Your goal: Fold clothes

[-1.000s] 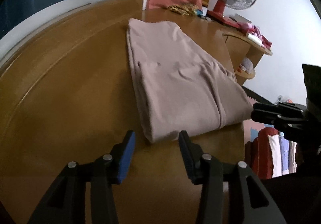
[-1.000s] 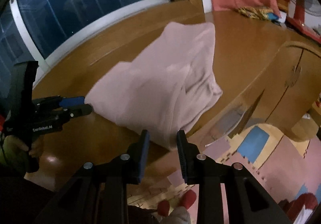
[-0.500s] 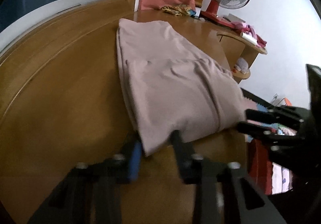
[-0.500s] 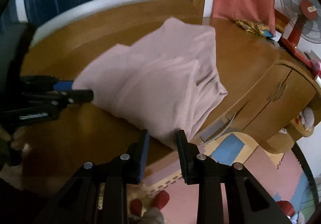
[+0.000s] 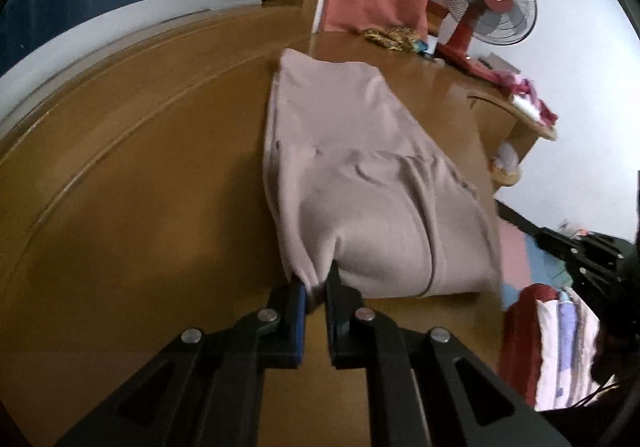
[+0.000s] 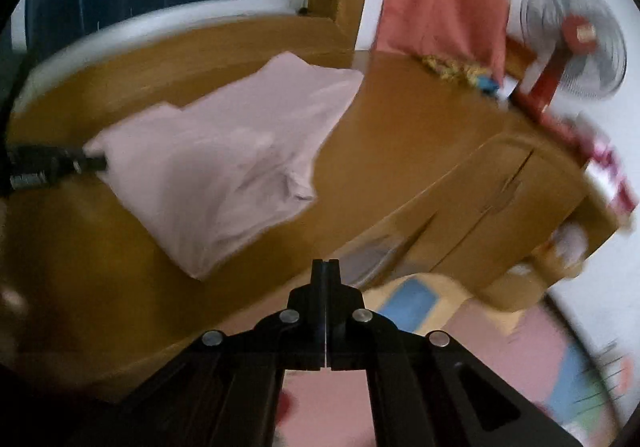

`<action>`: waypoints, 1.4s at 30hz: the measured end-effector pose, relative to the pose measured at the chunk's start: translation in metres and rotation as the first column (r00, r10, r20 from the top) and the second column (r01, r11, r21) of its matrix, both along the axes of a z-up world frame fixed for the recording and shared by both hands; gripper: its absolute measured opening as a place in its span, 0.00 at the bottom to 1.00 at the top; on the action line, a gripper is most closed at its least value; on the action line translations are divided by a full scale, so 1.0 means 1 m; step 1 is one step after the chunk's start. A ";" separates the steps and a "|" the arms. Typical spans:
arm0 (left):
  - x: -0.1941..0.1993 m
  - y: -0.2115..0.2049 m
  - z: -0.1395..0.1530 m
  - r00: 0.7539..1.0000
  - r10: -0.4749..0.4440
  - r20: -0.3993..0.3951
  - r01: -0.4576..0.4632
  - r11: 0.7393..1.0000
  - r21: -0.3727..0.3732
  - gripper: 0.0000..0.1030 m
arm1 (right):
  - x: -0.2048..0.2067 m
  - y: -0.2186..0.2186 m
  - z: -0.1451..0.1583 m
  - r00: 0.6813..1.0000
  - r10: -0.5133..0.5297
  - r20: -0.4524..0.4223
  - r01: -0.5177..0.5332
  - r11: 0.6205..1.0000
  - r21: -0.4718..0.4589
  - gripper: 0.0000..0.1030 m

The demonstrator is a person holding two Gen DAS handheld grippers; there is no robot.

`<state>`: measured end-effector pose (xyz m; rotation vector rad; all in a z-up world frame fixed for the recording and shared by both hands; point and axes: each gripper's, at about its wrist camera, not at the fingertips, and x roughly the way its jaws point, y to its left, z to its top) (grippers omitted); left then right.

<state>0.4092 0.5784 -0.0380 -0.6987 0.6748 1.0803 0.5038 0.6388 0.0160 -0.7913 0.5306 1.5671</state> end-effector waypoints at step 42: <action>0.021 -0.008 0.028 0.993 -0.020 0.112 0.022 1.000 -0.017 0.06 | 0.061 0.002 0.019 0.965 -0.104 -0.239 0.109 0.994 0.007 0.05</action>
